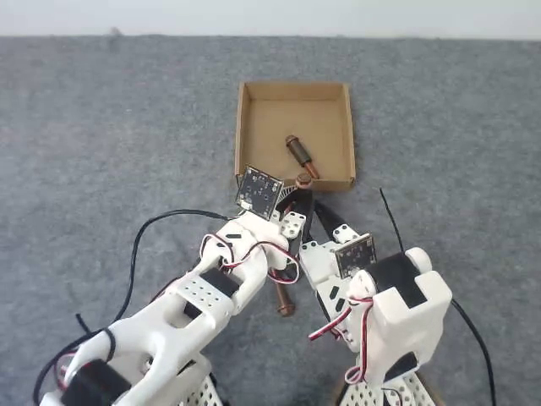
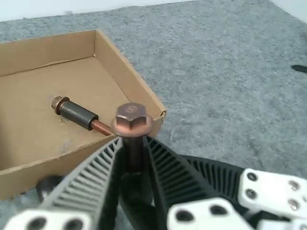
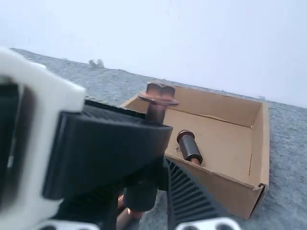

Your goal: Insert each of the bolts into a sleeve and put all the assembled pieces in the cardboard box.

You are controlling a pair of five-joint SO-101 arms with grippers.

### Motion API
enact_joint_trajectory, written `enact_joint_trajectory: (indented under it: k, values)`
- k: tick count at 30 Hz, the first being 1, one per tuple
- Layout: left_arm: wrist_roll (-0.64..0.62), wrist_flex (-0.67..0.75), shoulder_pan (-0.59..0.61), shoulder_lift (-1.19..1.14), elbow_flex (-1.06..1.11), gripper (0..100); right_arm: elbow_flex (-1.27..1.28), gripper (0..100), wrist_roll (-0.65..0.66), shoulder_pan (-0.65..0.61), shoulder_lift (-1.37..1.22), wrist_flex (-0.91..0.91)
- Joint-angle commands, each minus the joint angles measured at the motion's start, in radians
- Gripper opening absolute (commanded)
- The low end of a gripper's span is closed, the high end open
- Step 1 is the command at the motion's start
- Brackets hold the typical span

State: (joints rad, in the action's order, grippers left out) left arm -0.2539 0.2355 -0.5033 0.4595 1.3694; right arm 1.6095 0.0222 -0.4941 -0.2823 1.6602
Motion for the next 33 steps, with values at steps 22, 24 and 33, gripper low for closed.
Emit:
enact_joint_trajectory:
  k: [22, 24, 33]
  values:
    - [0.011, -0.018, 0.011, -0.012, 0.002, 17, 0.029, 0.6, 0.018, 0.016, 0.044, 0.036]
    - [0.011, -0.021, 0.011, 0.040, 0.019, 17, 0.029, 0.6, 0.018, 0.016, 0.044, 0.036]
    - [0.012, -0.057, 0.011, 0.419, 0.179, 17, 0.028, 0.6, 0.017, 0.025, 0.042, 0.036]
